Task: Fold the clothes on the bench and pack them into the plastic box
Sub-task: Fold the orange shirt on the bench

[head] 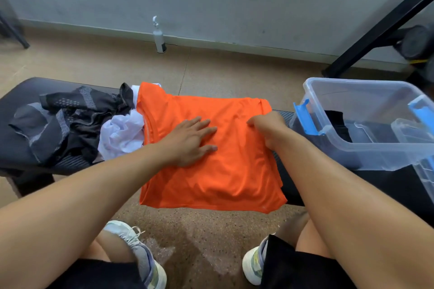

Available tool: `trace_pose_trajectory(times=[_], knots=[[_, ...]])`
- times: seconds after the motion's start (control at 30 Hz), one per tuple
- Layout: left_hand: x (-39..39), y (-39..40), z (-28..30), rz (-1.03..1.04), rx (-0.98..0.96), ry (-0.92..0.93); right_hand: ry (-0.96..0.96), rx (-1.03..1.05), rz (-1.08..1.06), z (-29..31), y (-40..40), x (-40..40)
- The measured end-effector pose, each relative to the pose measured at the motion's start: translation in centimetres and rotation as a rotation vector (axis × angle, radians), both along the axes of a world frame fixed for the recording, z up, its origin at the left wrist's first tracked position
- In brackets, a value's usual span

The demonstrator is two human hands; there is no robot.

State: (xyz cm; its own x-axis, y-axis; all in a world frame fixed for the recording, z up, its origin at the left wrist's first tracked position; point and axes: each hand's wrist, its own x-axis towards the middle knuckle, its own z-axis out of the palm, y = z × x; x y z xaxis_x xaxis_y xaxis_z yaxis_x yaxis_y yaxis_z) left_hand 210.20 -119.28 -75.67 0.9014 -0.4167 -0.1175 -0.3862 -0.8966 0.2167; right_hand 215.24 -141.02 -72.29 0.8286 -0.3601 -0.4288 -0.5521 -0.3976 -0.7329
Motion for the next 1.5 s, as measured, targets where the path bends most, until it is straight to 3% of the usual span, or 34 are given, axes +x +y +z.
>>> trace_pose_trajectory(times=[0.13, 0.27, 0.37, 0.47, 0.53, 0.63, 0.83, 0.93, 1.07, 1.13, 1.33, 1.5], knots=[[0.7, -0.2, 0.1, 0.003, -0.089, -0.018, 0.039, 0.44, -0.19, 0.4, 0.1, 0.6], [1.3, -0.6, 1.3, 0.132, -0.466, -0.014, 0.071, 0.701, -0.146, 1.7, 1.3, 0.6], [1.9, -0.5, 2.8, 0.342, -0.849, 0.002, -0.157, 0.556, -0.035, 2.2, 3.1, -0.1], [1.9, -0.7, 5.0, 0.522, -1.256, 0.219, -0.311, 0.366, 0.297, 2.9, 5.2, -2.1], [1.7, -0.6, 5.9, 0.6, -1.352, 0.372, -0.299, 0.315, 0.516, 3.0, 6.0, -3.0], [1.6, 0.2, 5.9, 0.684, -1.31, 0.422, -0.216, 0.321, 0.707, 3.3, 6.4, -3.7], [2.4, 1.8, 4.7, 0.799, -1.157, 0.209, -0.174, 0.215, 0.787, 4.2, 7.0, -6.1], [3.1, 2.3, 5.2, 0.828, -1.117, 0.087, -0.151, -0.166, 0.874, 4.6, 6.8, -6.8], [3.7, 3.5, 6.3, 0.83, -1.105, 0.042, 0.07, -0.758, 1.125, 5.3, 6.1, -7.9], [4.1, 4.4, 6.5, 0.833, -1.086, 0.018, 0.128, -0.858, 1.183, 5.3, 6.2, -8.4], [5.3, 7.6, 7.5, 0.797, -0.849, -0.18, -0.076, -0.392, 1.094, 6.0, 8.8, -10.1], [5.2, 9.3, 7.6, 0.799, -0.718, -0.276, -0.228, -0.37, 1.149, 3.8, 12.7, -12.4]])
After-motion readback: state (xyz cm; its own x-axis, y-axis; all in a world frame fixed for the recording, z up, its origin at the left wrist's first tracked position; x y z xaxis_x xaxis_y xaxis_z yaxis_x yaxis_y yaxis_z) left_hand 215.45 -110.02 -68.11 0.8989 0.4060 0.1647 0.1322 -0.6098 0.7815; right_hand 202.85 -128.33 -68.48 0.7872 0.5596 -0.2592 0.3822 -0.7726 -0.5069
